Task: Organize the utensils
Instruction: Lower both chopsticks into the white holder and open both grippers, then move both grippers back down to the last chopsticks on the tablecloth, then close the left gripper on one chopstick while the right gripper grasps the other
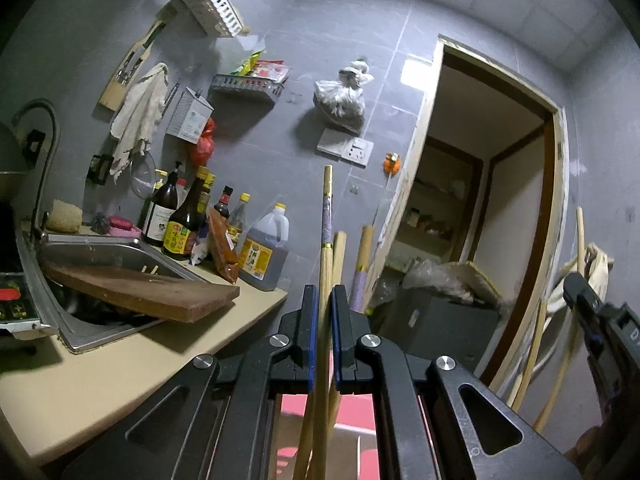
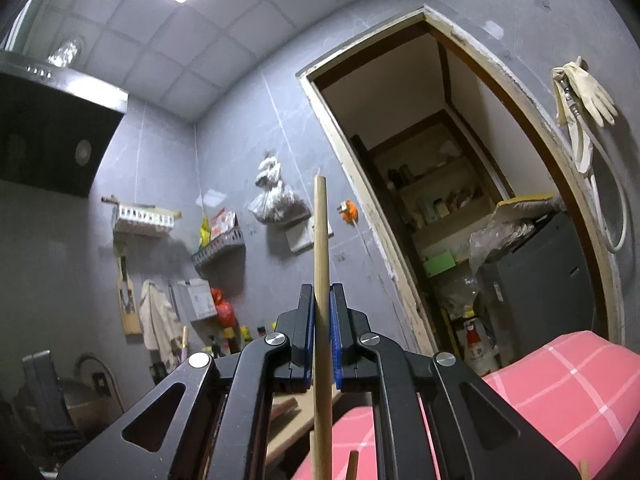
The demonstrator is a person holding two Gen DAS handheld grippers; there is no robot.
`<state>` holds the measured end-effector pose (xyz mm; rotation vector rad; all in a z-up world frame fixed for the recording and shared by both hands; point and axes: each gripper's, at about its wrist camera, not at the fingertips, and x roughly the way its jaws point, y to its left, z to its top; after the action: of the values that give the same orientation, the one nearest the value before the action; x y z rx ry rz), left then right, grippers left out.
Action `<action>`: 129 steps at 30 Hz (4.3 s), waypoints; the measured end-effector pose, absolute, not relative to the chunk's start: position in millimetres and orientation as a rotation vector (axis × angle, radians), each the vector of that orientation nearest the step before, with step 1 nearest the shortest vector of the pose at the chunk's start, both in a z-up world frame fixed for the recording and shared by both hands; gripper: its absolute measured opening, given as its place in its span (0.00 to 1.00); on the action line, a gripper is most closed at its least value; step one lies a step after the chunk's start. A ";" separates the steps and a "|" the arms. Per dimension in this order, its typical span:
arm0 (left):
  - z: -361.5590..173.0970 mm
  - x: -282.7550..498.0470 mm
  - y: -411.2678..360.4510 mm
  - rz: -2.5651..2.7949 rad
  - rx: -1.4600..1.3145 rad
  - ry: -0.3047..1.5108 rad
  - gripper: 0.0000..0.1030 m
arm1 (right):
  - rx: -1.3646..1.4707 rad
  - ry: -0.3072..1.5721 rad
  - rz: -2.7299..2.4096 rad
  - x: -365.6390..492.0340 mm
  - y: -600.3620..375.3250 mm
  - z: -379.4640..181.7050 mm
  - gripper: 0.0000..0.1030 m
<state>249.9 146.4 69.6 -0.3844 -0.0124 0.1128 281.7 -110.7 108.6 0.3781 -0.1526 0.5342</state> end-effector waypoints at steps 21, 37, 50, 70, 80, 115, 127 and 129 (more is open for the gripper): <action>49.4 244.9 125.8 0.033 -0.269 0.162 0.04 | 0.244 0.073 0.561 271.7 -107.8 94.8 0.07; 60.0 227.4 125.5 -0.011 -0.293 0.203 0.27 | 0.237 0.071 0.552 250.7 -131.1 112.2 0.45; 83.7 192.1 82.2 -0.070 -0.267 0.190 0.70 | 0.183 0.079 0.448 205.7 -189.8 129.2 0.93; 44.0 183.4 -6.4 -0.152 -0.152 0.314 0.93 | 0.098 0.370 0.282 203.0 -260.8 67.6 1.00; 5.0 203.2 -24.0 -0.092 -0.083 0.464 0.93 | -0.002 0.650 0.224 237.9 -250.3 20.5 0.97; -22.7 242.9 -49.6 -0.278 -0.077 0.800 0.93 | -0.082 0.938 0.326 256.6 -280.0 -9.9 0.30; -34.6 286.8 -84.9 -0.452 -0.098 0.945 0.42 | 0.107 0.968 0.365 275.5 -295.0 -12.3 0.19; -33.4 290.1 -86.9 -0.458 -0.100 0.948 0.33 | 0.145 0.985 0.362 286.4 -297.6 -13.4 0.17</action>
<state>290.1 -86.9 -33.4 -0.0999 0.9482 -0.4577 286.4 -297.6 -13.4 0.1451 0.9845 0.3618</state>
